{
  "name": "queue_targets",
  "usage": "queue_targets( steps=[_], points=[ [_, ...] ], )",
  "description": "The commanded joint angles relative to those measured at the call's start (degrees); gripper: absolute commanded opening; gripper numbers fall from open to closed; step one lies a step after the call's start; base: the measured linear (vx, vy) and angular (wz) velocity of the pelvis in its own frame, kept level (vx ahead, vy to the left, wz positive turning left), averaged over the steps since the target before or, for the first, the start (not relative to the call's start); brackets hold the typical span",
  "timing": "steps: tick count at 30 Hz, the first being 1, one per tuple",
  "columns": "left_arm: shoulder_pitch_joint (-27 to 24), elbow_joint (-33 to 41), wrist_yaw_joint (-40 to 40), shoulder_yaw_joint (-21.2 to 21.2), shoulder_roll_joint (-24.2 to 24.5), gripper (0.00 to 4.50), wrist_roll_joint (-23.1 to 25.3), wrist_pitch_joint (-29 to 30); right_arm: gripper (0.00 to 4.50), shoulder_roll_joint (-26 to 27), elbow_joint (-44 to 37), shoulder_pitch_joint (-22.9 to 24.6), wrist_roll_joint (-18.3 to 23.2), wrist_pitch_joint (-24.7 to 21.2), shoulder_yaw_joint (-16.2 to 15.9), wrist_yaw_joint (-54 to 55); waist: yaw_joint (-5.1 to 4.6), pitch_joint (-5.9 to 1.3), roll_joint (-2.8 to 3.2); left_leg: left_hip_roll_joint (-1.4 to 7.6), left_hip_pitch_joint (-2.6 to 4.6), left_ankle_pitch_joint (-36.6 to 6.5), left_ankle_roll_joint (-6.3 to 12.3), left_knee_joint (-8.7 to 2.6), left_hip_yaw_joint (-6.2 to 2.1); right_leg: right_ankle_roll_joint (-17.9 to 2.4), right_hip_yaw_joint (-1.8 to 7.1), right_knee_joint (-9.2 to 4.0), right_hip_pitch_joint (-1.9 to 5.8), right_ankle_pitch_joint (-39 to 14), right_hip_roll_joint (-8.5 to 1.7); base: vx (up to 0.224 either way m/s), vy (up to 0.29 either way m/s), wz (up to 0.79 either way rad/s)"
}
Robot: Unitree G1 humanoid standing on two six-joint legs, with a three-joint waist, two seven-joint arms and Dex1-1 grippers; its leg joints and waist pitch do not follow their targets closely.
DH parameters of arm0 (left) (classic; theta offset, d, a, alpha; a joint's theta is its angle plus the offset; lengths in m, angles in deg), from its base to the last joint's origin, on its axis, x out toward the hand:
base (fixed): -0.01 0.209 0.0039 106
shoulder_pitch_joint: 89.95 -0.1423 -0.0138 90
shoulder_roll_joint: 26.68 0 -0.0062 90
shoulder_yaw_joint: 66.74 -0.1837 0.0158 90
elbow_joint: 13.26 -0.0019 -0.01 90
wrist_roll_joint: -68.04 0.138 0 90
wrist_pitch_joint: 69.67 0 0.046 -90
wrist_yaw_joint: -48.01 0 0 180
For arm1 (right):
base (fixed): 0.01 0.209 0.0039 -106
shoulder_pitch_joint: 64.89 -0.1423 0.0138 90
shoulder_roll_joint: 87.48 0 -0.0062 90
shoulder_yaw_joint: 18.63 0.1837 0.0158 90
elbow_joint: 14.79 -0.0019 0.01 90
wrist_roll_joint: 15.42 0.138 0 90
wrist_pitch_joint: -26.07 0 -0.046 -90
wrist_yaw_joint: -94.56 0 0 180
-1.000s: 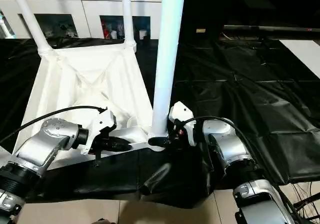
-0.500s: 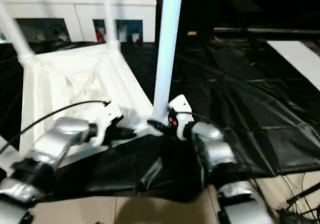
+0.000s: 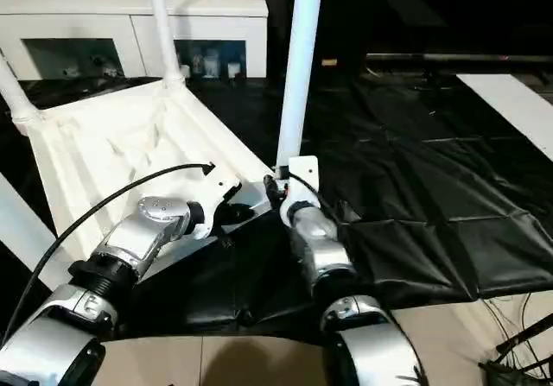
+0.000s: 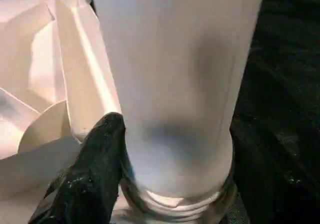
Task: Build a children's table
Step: Rotate leg to tighten
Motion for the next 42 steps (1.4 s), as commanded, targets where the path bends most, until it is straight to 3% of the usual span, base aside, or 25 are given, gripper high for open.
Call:
queue_targets(
  steps=[1, 3, 7, 10, 13, 18, 20, 26, 29, 34, 35, 40, 42],
  points=[
    [-0.99, -2.16, 1.08, -1.33, -1.40, 0.00, -0.33, -1.45, 3.37, 2.97, 2.52, 0.41, 3.92, -0.76, 1.18, -3.08, -0.13, -2.07, 0.01, 0.36, 1.09, -27.59, -1.20, -5.10, -0.37, -6.68, 1.08, -6.08, 0.55, -26.13, -1.97, 0.000, 0.000, 0.00],
    [-1.10, -2.57, 2.30, -1.35, -0.90, 0.00, -0.07, -2.36, 3.49, 2.66, 3.02, -0.44, 3.89, 1.95, 2.10, -3.22, -0.16, -2.13, 0.02, 0.40, 1.06, -27.38, -0.80, -5.20, -0.38, -6.66, 1.10, -6.11, 0.60, -26.26, -2.05, 0.000, 0.000, 0.00],
    [-1.72, -1.46, 3.85, -1.73, 0.05, 0.00, 0.19, -2.57, 3.83, 0.99, 2.55, -1.01, 2.64, 3.18, 1.82, -2.85, 0.03, -2.14, -0.04, 0.46, 0.94, -25.48, -0.48, -5.24, -0.19, -7.12, 1.17, -6.11, 0.63, -25.41, -2.08, 0.000, 0.000, 0.00],
    [-2.79, 0.23, 5.11, -1.69, 1.37, 0.00, 0.34, -3.03, 4.10, -2.99, -0.13, -0.01, -2.13, 1.18, -2.17, -5.80, 0.26, -2.27, 0.06, 0.53, 0.82, -22.79, -0.35, -5.23, 0.01, -8.04, 1.22, -5.79, 0.83, -22.04, -1.90, 0.000, 0.000, 0.00],
    [-3.59, 1.43, 6.68, -1.85, 2.51, 0.00, 0.35, -3.40, 4.21, -6.02, -2.78, 1.21, -3.02, 0.06, -4.13, -11.75, 0.54, -2.55, 0.07, 0.63, 0.72, -19.08, 0.21, -4.92, 0.40, -9.65, 1.43, -5.20, 1.19, -15.66, -1.81, 0.000, 0.000, 0.00],
    [-5.86, 6.11, 12.00, -1.77, 5.62, 0.00, -1.44, -2.84, 4.21, -16.80, -10.41, 4.53, -4.51, 2.27, -8.93, -29.93, 1.09, -2.99, 0.24, 0.60, 0.02, -10.85, 3.90, -4.05, 0.64, -12.91, 1.12, -3.71, 2.37, -1.61, -1.54, 0.031, 0.001, 0.02],
    [-6.47, 7.44, 14.14, -2.08, 6.61, 0.00, -1.97, -2.81, 4.21, -19.16, -12.40, 5.38, -4.00, 2.87, -10.22, -35.98, 1.42, -3.04, 0.21, 0.68, 0.10, -10.32, 4.98, -3.83, 0.66, -13.65, 1.07, -3.59, 2.55, -0.02, -1.53, 0.000, 0.000, 0.00],
    [-10.36, 17.88, 28.15, -4.15, 12.17, 0.00, -6.99, 0.12, 4.21, -24.25, -21.36, 8.65, 3.90, -2.73, -11.92, -56.98, 1.82, -3.07, 0.44, 1.08, 0.30, -9.92, 6.43, -3.72, 0.75, -15.83, 0.96, -3.04, 2.54, 2.08, -1.29, 0.000, 0.000, 0.00],
    [-10.82, 19.88, 30.22, -5.09, 14.10, 0.00, -7.20, 1.45, 4.21, -25.41, -21.73, 8.75, 4.15, -3.20, -13.29, -61.03, 2.00, -2.93, 0.41, 1.19, 0.64, -11.12, 5.92, -3.79, 0.83, -16.57, 0.92, -3.13, 2.22, -0.10, -1.35, 0.000, 0.000, 0.00],
    [-10.36, 18.92, 30.26, -4.90, 14.90, 0.00, -6.19, 0.93, 4.21, -25.89, -20.45, 7.91, 2.66, -2.06, -14.44, -63.74, 2.12, -2.67, 0.28, 1.10, 0.57, -13.41, 3.70, -4.13, 0.73, -15.21, 1.16, -3.50, 2.19, -4.71, -1.62, 0.000, 0.000, 0.00],
    [-10.43, 19.28, 30.36, -4.91, 15.04, 0.00, -6.25, 1.22, 4.21, -26.07, -20.87, 7.99, 2.80, -2.59, -14.53, -64.42, 2.08, -2.67, 0.02, 1.08, 0.51, -13.34, 3.69, -4.11, 0.75, -15.07, 1.17, -3.52, 2.24, -4.80, -1.63, 0.000, 0.000, 0.00],
    [-10.33, 19.77, 30.23, -5.00, 15.04, 0.00, -6.35, 1.96, 4.05, -25.60, -20.62, 7.61, 2.97, -3.35, -14.81, -65.44, 2.21, -2.81, 0.00, 1.01, 0.45, -10.94, 4.31, -3.87, 0.76, -15.03, 1.15, -3.22, 2.31, -2.93, -1.65, 0.000, 0.000, 0.00],
    [-10.37, 20.08, 30.08, -5.15, 15.10, 0.00, -6.53, 2.40, 3.79, -25.68, -20.23, 7.44, 2.80, -3.62, -15.32, -65.96, 2.23, -2.86, -0.08, 0.98, 0.42, -10.09, 4.66, -3.75, 0.80, -15.37, 1.13, -3.09, 2.36, -1.96, -1.64, 0.000, 0.000, 0.00]
  ],
)
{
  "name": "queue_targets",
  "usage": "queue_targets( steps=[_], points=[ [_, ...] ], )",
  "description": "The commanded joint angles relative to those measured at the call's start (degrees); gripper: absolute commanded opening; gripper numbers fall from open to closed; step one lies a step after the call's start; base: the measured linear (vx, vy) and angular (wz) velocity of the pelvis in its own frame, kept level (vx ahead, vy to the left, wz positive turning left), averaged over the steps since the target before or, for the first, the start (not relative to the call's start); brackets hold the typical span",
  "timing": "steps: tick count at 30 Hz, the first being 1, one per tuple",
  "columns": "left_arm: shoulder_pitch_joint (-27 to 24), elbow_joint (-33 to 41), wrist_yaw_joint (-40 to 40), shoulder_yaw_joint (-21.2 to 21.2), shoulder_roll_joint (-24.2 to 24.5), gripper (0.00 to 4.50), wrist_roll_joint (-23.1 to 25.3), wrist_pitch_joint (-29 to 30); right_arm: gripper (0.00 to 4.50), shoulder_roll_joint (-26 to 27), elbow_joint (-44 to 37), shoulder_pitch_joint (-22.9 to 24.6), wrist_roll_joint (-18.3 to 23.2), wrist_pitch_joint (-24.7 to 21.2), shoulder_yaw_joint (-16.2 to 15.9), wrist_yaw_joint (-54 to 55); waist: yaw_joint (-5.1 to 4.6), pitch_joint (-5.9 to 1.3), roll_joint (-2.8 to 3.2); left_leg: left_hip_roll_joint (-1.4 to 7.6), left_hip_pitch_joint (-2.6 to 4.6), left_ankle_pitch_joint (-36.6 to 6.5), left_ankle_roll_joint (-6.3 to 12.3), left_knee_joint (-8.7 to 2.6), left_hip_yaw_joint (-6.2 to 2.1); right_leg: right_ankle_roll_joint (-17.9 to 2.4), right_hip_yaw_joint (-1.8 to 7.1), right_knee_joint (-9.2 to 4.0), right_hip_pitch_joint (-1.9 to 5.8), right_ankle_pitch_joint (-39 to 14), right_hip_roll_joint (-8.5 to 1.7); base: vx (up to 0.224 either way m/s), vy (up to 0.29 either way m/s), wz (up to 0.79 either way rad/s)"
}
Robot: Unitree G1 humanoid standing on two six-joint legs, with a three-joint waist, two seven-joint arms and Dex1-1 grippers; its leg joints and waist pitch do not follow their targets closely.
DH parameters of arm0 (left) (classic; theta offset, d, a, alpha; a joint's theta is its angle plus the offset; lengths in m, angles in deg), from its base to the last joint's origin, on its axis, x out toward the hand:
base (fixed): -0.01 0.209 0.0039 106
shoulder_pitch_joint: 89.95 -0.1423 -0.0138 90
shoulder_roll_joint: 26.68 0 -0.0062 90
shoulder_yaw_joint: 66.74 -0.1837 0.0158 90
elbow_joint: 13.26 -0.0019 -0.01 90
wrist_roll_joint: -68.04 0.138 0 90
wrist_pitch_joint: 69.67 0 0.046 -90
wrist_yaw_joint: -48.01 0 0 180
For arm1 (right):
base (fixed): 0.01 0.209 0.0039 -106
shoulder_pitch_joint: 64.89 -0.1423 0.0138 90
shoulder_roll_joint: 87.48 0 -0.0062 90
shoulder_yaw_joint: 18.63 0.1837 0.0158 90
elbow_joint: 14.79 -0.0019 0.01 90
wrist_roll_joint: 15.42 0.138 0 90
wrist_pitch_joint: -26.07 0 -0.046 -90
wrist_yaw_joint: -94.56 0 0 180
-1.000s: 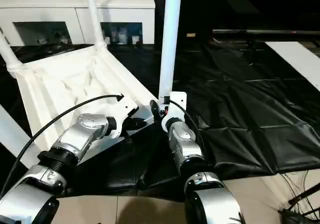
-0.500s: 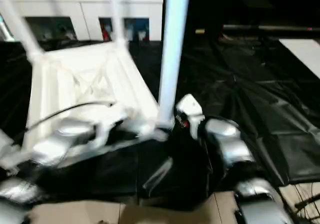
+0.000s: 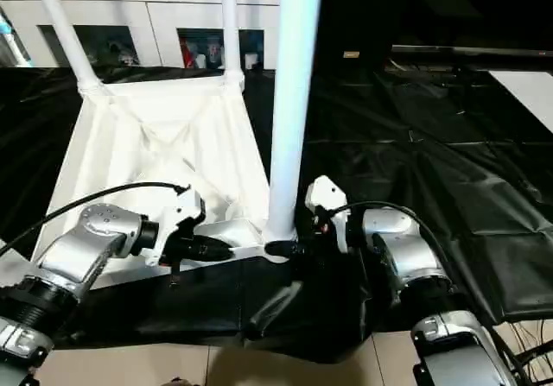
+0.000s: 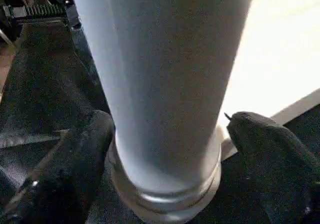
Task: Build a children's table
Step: Rotate leg to tighten
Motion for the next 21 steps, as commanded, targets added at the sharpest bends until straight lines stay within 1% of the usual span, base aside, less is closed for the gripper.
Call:
queue_targets(
  steps=[1, 8, 11, 14, 21],
  points=[
    [-0.22, 1.07, 1.99, -2.02, -0.30, 0.00, -0.31, 1.02, 3.72, -0.33, 0.23, -0.92, -0.73, -0.61, -0.83, -0.92, -0.24, -3.21, -0.43, 0.89, 1.11, -10.20, 4.77, -3.50, 0.42, -15.25, 1.14, -3.20, 2.63, -1.71, -1.61, 0.000, 0.000, 0.00],
    [-0.25, 0.94, 1.87, -2.02, -0.26, 0.00, -0.28, 1.22, 3.15, -0.36, 0.90, -1.15, -1.15, -0.67, -1.05, -1.55, -0.19, -3.27, -0.56, 0.84, 1.12, -9.52, 4.99, -3.36, 0.45, -15.48, 1.14, -3.09, 2.71, -1.19, -1.62, 0.000, 0.000, 0.00],
    [-0.25, 0.96, 1.88, -2.04, -0.18, 0.00, -0.26, 1.51, 2.87, -0.53, 1.13, -1.21, -1.35, -0.50, -1.23, -1.63, -0.19, -3.29, -0.50, 0.87, 1.19, -9.45, 5.00, -3.35, 0.44, -15.51, 1.13, -3.07, 2.67, -1.28, -1.60, 0.000, 0.000, 0.00],
    [-0.28, 1.10, 1.85, -2.08, -0.19, 0.00, -0.26, 1.56, 2.72, -0.53, 1.47, -1.33, -1.40, -0.31, -1.23, -1.35, -0.19, -3.33, -0.60, 0.84, 1.15, -9.04, 5.20, -3.27, 0.46, -15.63, 1.14, -2.99, 2.73, -0.60, -1.61, 0.000, 0.000, 0.00],
    [-0.37, 1.15, 1.66, -1.91, -0.24, 0.00, -0.38, 1.73, 2.72, -0.02, 1.50, -1.08, -1.20, -0.24, -0.64, -0.97, -0.18, -3.40, -0.59, 0.83, 1.17, -8.79, 5.30, -3.19, 0.44, -15.69, 1.11, -2.91, 2.76, -0.43, -1.57, 0.000, 0.000, 0.00]
  ],
)
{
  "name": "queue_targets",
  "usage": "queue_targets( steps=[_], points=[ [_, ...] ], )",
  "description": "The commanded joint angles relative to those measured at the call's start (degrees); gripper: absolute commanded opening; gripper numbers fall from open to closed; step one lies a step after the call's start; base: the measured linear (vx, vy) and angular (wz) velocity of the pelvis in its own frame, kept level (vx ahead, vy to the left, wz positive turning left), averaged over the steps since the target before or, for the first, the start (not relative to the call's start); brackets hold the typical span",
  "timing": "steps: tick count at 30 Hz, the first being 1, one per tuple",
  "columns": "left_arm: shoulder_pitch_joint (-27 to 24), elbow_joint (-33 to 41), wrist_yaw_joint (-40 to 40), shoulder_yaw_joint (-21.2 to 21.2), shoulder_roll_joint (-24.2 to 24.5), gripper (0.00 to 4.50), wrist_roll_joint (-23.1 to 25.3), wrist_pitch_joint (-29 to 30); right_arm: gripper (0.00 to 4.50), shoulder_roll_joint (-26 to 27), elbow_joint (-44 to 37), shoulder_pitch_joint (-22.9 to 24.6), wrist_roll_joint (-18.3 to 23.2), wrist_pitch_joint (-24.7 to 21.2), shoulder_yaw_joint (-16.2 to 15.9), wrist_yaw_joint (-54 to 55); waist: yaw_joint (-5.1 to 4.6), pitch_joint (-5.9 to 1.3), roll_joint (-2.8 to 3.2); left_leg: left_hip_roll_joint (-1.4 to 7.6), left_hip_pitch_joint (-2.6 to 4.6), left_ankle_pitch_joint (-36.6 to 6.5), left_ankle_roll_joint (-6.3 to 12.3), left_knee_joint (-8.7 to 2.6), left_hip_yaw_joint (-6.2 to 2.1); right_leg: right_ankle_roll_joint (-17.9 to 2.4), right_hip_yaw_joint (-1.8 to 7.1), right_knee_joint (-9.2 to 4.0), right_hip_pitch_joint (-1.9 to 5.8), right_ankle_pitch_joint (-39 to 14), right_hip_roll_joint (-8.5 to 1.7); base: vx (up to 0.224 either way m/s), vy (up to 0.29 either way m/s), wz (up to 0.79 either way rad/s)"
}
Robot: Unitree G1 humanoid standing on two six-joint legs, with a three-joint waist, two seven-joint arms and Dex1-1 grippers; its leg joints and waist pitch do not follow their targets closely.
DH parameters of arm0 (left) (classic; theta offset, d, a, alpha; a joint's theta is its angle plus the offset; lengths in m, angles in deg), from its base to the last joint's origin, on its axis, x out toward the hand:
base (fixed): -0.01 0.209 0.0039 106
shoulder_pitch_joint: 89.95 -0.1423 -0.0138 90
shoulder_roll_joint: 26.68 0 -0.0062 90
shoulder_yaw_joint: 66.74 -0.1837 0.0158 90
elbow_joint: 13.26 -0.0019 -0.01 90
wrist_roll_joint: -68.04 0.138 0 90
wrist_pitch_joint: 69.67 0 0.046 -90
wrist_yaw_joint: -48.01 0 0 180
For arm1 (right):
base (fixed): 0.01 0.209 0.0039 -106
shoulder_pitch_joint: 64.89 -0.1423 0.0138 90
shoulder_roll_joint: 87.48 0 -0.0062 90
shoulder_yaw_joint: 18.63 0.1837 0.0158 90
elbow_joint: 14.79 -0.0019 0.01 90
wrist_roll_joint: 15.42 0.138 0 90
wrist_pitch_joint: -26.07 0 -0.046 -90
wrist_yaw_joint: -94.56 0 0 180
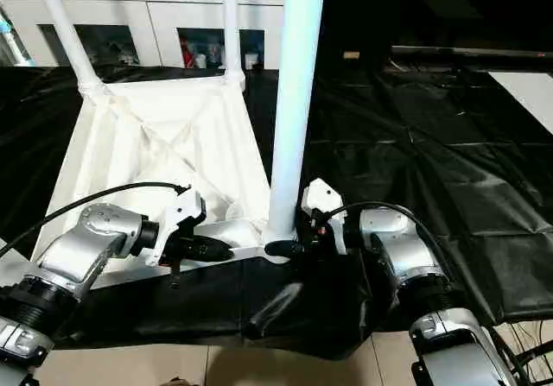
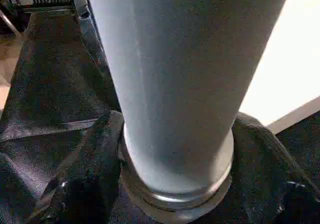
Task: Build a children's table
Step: Rotate leg to tighten
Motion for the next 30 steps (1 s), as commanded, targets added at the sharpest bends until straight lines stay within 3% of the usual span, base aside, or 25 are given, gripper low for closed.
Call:
queue_targets(
  steps=[1, 4, 5, 6, 7, 9, 10, 11, 14, 15, 18, 21, 25, 27, 30],
  points=[
    [-0.36, 0.64, 1.55, -1.81, -0.37, 0.00, -0.37, 0.78, 2.72, 0.37, 0.69, -0.53, 0.19, -0.24, 0.65, 0.45, -0.21, -3.38, -0.47, 0.80, 1.15, -8.73, 5.33, -3.24, 0.45, -15.71, 1.11, -2.97, 2.76, -0.27, -1.56, 0.000, 0.000, 0.00],
    [0.22, -1.02, -1.56, -1.55, -1.67, 0.00, 0.78, 0.67, 2.70, 2.95, 1.53, 0.17, 1.10, -1.16, 2.50, 5.33, -0.38, -3.28, -0.37, 0.79, 1.09, -9.40, 4.96, -3.36, 0.39, -15.76, 1.08, -3.03, 2.74, -0.87, -1.56, 0.000, 0.000, 0.00],
    [1.48, -3.55, -5.79, -0.72, -4.15, 0.00, 1.54, 0.59, 2.70, 6.23, 4.11, -0.07, 1.79, -1.08, 5.21, 13.27, -0.73, -3.12, -0.24, 0.81, 1.03, -10.57, 4.45, -3.49, 0.42, -15.62, 1.23, -3.15, 2.48, -2.24, -1.69, 0.000, 0.000, 0.00],
    [1.55, -3.68, -6.00, -0.68, -4.29, 0.00, 1.57, 0.59, 2.70, 6.40, 4.25, -0.08, 1.83, -1.07, 5.35, 13.69, -0.87, -2.97, -0.28, 0.74, 1.16, -11.80, 3.85, -3.64, 0.38, -15.43, 1.25, -3.49, 2.41, -4.12, -1.73, 0.000, 0.000, 0.00],
    [2.89, -6.23, -10.27, 0.38, -7.21, 0.00, 1.82, 0.78, 2.70, 9.62, 7.33, -0.73, 2.31, -0.56, 7.99, 22.26, -0.96, -2.87, -0.05, 0.77, 1.34, -14.54, 2.21, -3.93, 0.11, -14.72, 1.25, -3.82, 2.49, -8.48, -1.92, 0.000, 0.000, 0.00],
    [3.49, -7.42, -12.10, 0.76, -8.60, 0.00, 1.90, 0.77, 2.70, 10.90, 8.74, -1.12, 2.49, -0.55, 8.91, 25.65, -1.56, -2.77, -0.05, 0.74, 1.45, -18.08, -0.39, -4.35, -0.15, -12.86, 1.24, -4.29, 2.37, -13.94, -2.01, 0.000, 0.000, 0.00],
    [4.24, -9.02, -14.36, 1.18, -10.38, 0.00, 2.01, 0.66, 2.70, 12.42, 10.31, -1.58, 2.50, -0.04, 9.71, 29.47, -1.73, -2.81, -0.08, 0.64, 1.37, -18.25, -0.55, -4.37, -0.21, -12.44, 1.24, -4.29, 2.39, -14.31, -1.98, 0.000, 0.000, 0.00],
    [5.17, -11.06, -17.03, 1.77, -12.37, 0.00, 2.06, 0.40, 2.69, 14.01, 12.14, -2.23, 2.12, 0.54, 10.32, 34.27, -1.95, -2.83, 0.29, 0.55, 1.43, -18.71, -0.58, -4.36, -0.26, -12.18, 1.22, -4.43, 2.30, -14.37, -1.89, 0.000, 0.000, 0.00],
    [7.60, -16.44, -23.31, 2.14, -16.77, 0.00, 3.10, -0.28, 2.69, 18.01, 17.16, -4.28, -0.07, 1.46, 10.98, 47.67, -2.55, -2.74, 0.16, 0.34, 1.36, -19.53, -0.77, -4.38, -0.22, -11.74, 1.19, -4.81, 2.07, -15.61, -1.78, 0.000, 0.000, 0.00],
    [8.63, -18.63, -26.28, 2.27, -18.32, 0.00, 3.70, -0.73, 2.69, 19.57, 18.92, -5.07, -1.39, 1.52, 10.79, 53.55, -2.51, -2.79, 0.53, 0.36, 1.52, -19.34, -1.14, -4.33, -0.21, -11.48, 1.29, -4.94, 1.83, -15.81, -1.86, 0.000, 0.000, 0.00],
    [10.35, -22.41, -30.20, 2.53, -20.51, 0.00, 5.16, -1.95, 2.69, 22.72, 22.16, -6.56, -2.46, 1.79, 11.90, 61.33, -2.41, -2.89, 0.35, 0.24, 1.43, -19.55, -0.76, -4.32, -0.20, -10.71, 1.25, -5.08, 1.87, -16.10, -1.86, 0.000, 0.000, 0.00],
    [10.94, -24.10, -30.14, 2.25, -20.90, 0.00, 6.33, -3.00, 2.69, 25.59, 24.77, -8.05, -3.93, 2.36, 11.31, 64.93, -2.34, -2.97, 0.44, 0.25, 1.28, -19.32, -0.35, -4.50, -0.29, -10.07, 1.17, -5.05, 1.87, -15.52, -1.79, 0.000, 0.000, 0.00],
    [10.89, -24.53, -29.40, 2.04, -20.45, 0.00, 6.89, -3.94, 2.69, 27.40, 25.74, -8.63, -2.08, 3.43, 12.25, 61.80, -2.41, -2.89, 0.25, 0.34, 1.31, -21.40, 0.10, -4.67, -0.31, -9.37, 1.10, -5.23, 1.86, -16.67, -1.82, 0.000, 0.000, 0.00],
    [10.64, -24.42, -28.04, 1.77, -19.79, 0.00, 6.96, -4.77, 3.39, 28.02, 25.47, -8.69, -0.89, 5.22, 13.35, 60.81, -2.39, -2.88, 0.09, 0.40, 1.26, -21.49, 0.36, -4.77, -0.32, -9.07, 1.14, -5.40, 1.79, -17.34, -1.93, 0.000, 0.000, 0.00],
    [10.40, -24.29, -26.49, 1.73, -19.15, 0.00, 6.92, -5.48, 3.60, 27.74, 25.38, -9.12, -1.54, 7.36, 13.61, 60.50, -2.38, -2.98, 0.11, 0.41, 1.12, -20.54, 0.61, -4.80, -0.26, -9.26, 1.16, -5.32, 1.82, -16.35, -1.95, 0.000, 0.000, 0.00]
  ],
)
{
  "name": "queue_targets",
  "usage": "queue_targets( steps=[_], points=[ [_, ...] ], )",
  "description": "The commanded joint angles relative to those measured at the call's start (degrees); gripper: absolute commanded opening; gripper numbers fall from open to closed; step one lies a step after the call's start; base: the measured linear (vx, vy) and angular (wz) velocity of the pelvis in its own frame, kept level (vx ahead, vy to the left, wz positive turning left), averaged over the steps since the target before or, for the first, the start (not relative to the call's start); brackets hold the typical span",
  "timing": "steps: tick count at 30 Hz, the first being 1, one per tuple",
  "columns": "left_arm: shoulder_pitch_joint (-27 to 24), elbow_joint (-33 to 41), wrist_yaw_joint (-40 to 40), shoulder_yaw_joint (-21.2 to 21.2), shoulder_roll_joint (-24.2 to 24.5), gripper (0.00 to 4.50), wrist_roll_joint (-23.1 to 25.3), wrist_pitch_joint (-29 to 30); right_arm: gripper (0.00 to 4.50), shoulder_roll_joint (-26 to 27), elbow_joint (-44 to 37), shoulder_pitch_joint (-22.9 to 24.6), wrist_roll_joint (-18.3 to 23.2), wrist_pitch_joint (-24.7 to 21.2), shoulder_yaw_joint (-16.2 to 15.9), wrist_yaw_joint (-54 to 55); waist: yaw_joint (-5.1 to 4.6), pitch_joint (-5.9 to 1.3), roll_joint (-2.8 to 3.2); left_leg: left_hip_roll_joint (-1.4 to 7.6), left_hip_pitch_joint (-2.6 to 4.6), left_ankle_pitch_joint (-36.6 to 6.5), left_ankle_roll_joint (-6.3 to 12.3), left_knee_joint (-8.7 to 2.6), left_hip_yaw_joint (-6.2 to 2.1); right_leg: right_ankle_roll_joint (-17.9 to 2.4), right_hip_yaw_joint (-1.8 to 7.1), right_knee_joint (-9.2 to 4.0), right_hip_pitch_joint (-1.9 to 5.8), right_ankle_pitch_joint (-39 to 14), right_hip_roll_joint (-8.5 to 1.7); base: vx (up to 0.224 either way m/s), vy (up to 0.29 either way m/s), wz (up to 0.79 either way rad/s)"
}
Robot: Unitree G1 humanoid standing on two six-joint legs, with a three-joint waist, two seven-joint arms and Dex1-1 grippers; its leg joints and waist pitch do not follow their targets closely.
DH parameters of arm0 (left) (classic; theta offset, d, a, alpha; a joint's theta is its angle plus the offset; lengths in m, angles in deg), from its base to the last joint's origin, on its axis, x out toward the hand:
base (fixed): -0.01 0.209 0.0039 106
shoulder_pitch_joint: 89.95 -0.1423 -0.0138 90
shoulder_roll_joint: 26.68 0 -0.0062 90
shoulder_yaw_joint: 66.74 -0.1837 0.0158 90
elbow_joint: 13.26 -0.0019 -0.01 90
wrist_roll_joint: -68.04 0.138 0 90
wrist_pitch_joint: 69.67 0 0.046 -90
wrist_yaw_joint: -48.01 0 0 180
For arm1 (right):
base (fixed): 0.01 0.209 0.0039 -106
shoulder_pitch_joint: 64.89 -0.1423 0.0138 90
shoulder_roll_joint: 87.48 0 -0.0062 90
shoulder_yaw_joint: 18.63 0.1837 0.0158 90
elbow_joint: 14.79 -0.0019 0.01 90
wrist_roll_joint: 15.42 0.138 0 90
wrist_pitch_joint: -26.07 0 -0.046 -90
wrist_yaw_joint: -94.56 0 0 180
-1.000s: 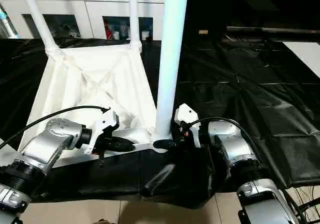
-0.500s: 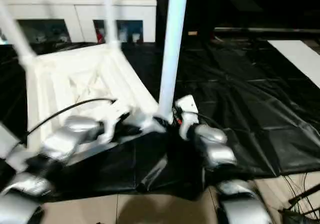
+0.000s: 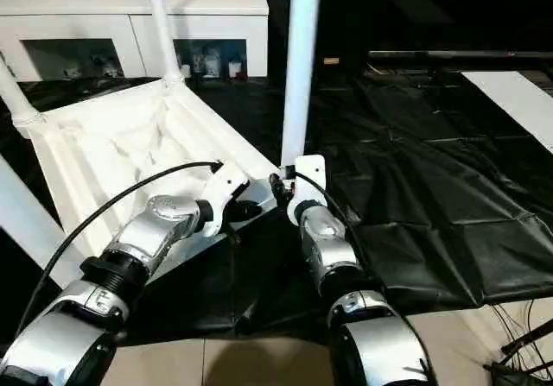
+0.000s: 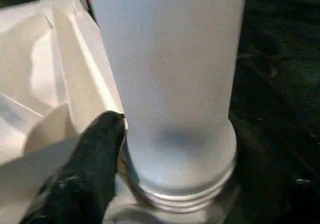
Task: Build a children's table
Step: Rotate leg to tighten
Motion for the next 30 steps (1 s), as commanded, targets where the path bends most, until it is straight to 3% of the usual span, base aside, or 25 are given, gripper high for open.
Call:
queue_targets(
  steps=[1, 6, 12, 13, 15, 20, 23, 26, 30],
  points=[
    [-1.59, -1.46, 3.16, -2.39, -1.33, 0.00, -0.05, -1.05, 3.60, 3.26, 1.92, -0.19, -0.58, -0.09, -2.10, -4.17, 0.11, -2.23, -0.33, 0.45, 0.61, -20.09, 0.70, -4.51, 0.06, -9.24, 1.15, -5.20, 1.67, -16.33, -1.93, 0.000, 0.000, 0.00],
    [-3.17, 1.60, 7.60, -2.97, 0.41, 0.00, -0.67, -1.94, 4.04, 0.70, -0.23, -0.22, -1.43, 1.31, -2.88, -7.59, 0.00, -2.36, -0.20, 0.57, 0.39, -18.55, 1.23, -4.49, 0.07, -10.28, 1.15, -4.92, 1.96, -13.72, -1.97, 0.000, 0.000, 0.00],
    [-6.23, 8.69, 17.11, -4.45, 4.94, 0.00, -2.70, -1.62, 4.12, -7.42, -7.29, 2.93, -4.37, 0.77, -9.65, -26.95, 0.65, -2.55, -0.17, 0.80, 0.49, -13.73, 4.00, -3.83, 0.50, -13.34, 1.15, -3.97, 2.23, -3.89, -1.68, 0.000, 0.000, 0.00],
    [-6.23, 8.69, 17.11, -4.45, 4.94, 0.00, -2.70, -1.62, 4.12, -7.42, -7.29, 2.93, -4.37, 0.77, -9.65, -26.95, 0.66, -2.46, -0.22, 0.77, 0.34, -13.45, 4.18, -3.89, 0.48, -13.42, 1.13, -3.93, 2.36, -3.46, -1.68, 0.000, 0.000, 0.00],
    [-7.62, 11.98, 22.18, -5.32, 7.80, 0.00, -3.80, -0.54, 4.12, -12.52, -11.29, 5.31, -4.83, 1.49, -12.59, -37.54, 0.79, -2.52, -0.32, 0.84, 0.34, -12.56, 4.64, -3.76, 0.47, -13.86, 1.07, -3.70, 2.61, -2.12, -1.73, 0.000, 0.000, 0.00],
    [-8.85, 14.94, 25.62, -5.69, 10.11, 0.00, -4.54, 0.75, 4.12, -16.35, -15.61, 7.11, -3.00, -0.05, -13.61, -46.35, 1.26, -2.36, -0.38, 1.13, 0.68, -13.48, 5.04, -3.83, 0.67, -14.73, 1.13, -3.79, 2.41, -3.36, -1.71, 0.000, 0.000, 0.00],
    [-11.53, 21.71, 32.79, -6.75, 15.08, 0.00, -6.76, 5.06, 4.12, -21.80, -21.84, 8.75, 0.17, -4.14, -14.44, -57.72, 1.89, -2.41, -0.53, 1.32, 0.90, -13.63, 4.65, -3.84, 0.67, -14.49, 1.18, -3.68, 2.43, -4.43, -1.64, 0.000, 0.000, 0.00],
    [-12.18, 23.25, 34.08, -6.90, 16.29, 0.00, -7.29, 5.96, 4.12, -22.87, -22.74, 8.90, 0.60, -4.17, -14.72, -60.17, 2.14, -2.51, -0.45, 1.20, 0.77, -11.09, 5.29, -3.58, 0.80, -15.38, 1.12, -3.21, 2.30, -0.40, -1.51, 0.000, 0.000, 0.00],
    [-12.87, 24.72, 35.11, -7.05, 17.35, 0.00, -7.60, 7.18, 4.12, -23.57, -23.07, 8.93, 0.73, -4.61, -15.22, -63.32, 2.06, -2.28, -0.72, 1.12, 0.75, -12.33, 4.51, -3.77, 0.74, -15.19, 1.16, -3.51, 2.34, -3.55, -1.69, 0.000, 0.000, 0.00]
  ],
)
